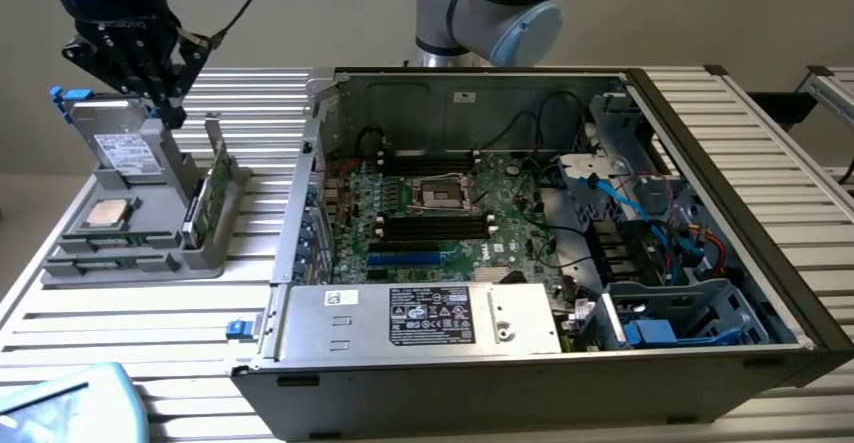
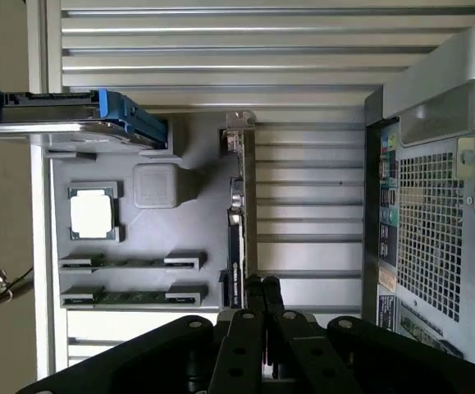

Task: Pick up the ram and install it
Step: 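Reach for the ram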

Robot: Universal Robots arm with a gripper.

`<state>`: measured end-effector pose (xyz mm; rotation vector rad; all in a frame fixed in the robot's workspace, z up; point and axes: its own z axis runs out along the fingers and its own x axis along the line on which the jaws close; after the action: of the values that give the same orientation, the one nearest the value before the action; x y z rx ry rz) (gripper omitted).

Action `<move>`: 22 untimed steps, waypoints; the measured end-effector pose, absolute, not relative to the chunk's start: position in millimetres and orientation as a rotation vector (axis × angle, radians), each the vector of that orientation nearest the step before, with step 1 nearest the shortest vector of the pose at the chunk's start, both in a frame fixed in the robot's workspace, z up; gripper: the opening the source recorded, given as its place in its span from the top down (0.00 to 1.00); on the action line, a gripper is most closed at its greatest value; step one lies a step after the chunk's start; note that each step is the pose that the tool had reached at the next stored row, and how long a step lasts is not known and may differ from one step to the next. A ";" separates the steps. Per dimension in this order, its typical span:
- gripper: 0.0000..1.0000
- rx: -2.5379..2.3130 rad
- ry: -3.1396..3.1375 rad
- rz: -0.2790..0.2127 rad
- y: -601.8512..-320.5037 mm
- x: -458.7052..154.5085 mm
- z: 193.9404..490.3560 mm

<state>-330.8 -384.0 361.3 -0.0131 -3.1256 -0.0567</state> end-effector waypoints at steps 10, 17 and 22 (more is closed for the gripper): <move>0.90 0.017 -3.097 0.011 -384.0 -349.8 357.5; 0.90 0.034 -3.080 0.058 -384.0 -364.3 354.8; 0.90 0.046 -3.072 0.082 -384.0 -375.5 352.0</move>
<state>-375.5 -384.0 352.0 0.0462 -3.0716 0.0816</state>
